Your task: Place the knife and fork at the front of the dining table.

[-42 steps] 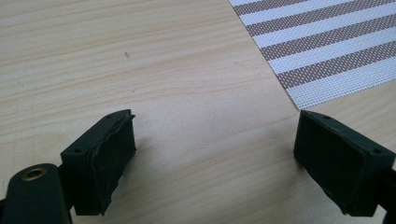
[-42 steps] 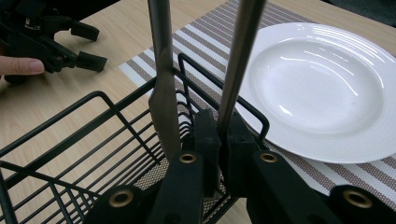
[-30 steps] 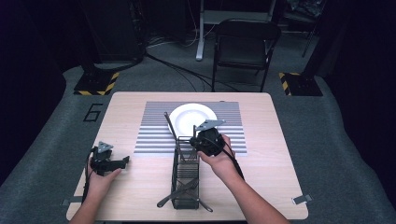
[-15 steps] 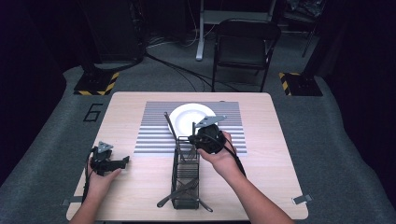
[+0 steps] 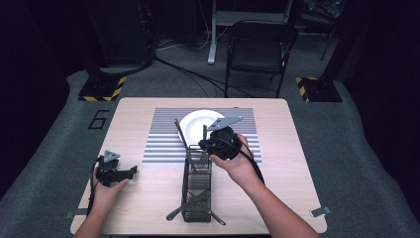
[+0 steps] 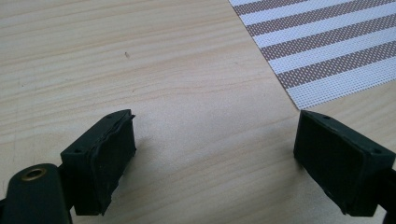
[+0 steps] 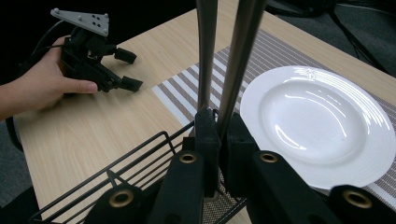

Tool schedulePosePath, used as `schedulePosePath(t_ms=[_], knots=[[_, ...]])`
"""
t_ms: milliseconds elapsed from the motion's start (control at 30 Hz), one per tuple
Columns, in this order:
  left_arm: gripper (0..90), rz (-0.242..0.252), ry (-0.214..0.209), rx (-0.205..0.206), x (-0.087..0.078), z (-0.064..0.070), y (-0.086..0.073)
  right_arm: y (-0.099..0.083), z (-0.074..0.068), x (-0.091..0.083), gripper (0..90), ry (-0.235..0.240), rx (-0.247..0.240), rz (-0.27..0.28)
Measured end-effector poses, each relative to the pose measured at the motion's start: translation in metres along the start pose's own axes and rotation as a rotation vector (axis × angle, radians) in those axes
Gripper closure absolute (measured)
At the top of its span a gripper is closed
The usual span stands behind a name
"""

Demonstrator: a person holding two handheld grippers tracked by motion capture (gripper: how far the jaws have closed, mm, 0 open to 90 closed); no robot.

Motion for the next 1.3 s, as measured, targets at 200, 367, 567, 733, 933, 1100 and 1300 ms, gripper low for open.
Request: schedulePosePath(t_ms=[200,367,567,733,933,1100,1300], knots=[[12.6,0.000,0.000,0.000,0.000,0.000,0.000,0.008,0.000,-0.009,86.6,0.007,-0.004,0.009],[12.5,0.000,0.000,0.000,0.000,0.000,0.000,0.013,0.003,-0.014,86.6,0.014,0.002,0.015],[12.5,0.000,0.000,0.000,0.000,0.000,0.000,0.016,0.008,-0.019,86.6,0.028,0.013,0.017],[12.5,0.000,0.000,0.000,0.000,0.000,0.000,0.017,0.014,-0.024,86.6,0.024,0.027,0.020],[12.6,0.000,0.000,0.000,0.000,0.000,0.000,0.017,0.023,-0.029,86.6,0.016,0.037,0.021],[12.5,0.000,0.000,0.000,0.000,0.000,0.000,0.013,0.030,-0.031,86.6,0.002,0.052,0.012],[12.5,0.000,0.000,0.000,0.000,0.000,0.000,0.008,0.039,-0.034,86.6,-0.014,0.058,0.008]])
Point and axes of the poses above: each handheld gripper's, and its own axes: x roughly forward along the jaws, y roughly out of its top, z roughly to its right, the point moved 7 cm from there along x, roughly forward along the jaws, and after that the axes turned 14 degrees about -y, right-handed, at the moved point
